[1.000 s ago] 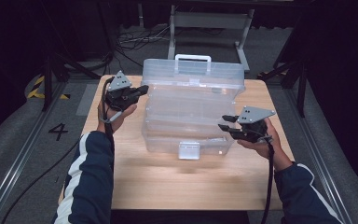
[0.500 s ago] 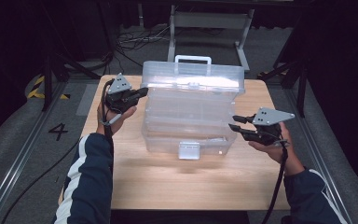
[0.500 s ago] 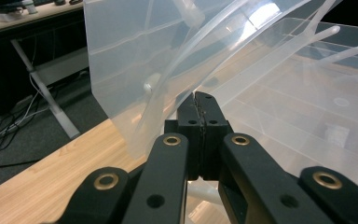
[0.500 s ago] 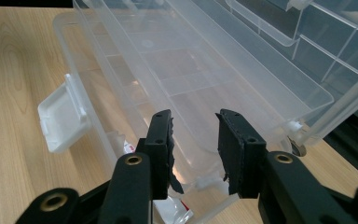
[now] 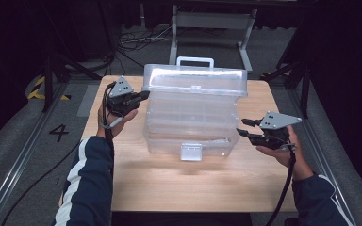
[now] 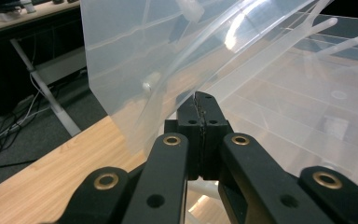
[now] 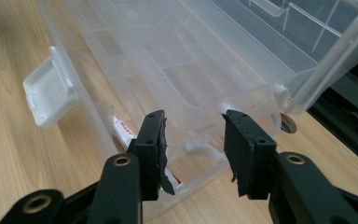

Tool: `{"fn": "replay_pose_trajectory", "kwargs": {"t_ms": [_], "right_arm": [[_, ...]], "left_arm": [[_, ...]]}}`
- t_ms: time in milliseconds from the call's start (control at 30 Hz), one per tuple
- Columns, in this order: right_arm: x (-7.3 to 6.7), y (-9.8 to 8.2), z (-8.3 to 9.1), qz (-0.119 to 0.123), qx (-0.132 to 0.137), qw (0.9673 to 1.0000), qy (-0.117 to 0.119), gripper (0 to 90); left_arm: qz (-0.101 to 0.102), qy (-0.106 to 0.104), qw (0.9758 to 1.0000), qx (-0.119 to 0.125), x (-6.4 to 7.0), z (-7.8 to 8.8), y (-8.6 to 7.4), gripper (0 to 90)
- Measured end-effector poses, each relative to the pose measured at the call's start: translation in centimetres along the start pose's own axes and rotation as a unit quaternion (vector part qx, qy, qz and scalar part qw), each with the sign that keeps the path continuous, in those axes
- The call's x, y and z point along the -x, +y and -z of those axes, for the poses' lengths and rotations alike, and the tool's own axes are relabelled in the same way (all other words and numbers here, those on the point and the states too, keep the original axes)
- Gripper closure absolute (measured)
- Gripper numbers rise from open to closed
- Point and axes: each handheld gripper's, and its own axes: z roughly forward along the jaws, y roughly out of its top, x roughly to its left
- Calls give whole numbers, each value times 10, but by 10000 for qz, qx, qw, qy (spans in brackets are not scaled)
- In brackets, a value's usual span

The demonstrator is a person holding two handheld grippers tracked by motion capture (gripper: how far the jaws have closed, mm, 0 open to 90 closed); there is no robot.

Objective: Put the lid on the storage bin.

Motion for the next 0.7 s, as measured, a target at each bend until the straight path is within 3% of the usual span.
{"fn": "replay_pose_trajectory", "kwargs": {"t_ms": [467, 700], "right_arm": [[5, -18, -2, -196, -187, 9996, -64, 584], [5, -23, -3, -236, -249, 9994, -37, 584]], "left_arm": [[-101, -80, 9999, -53, 9, 5, -9, 900], [-176, -229, 9995, -141, 17, 8, -16, 900]]}}
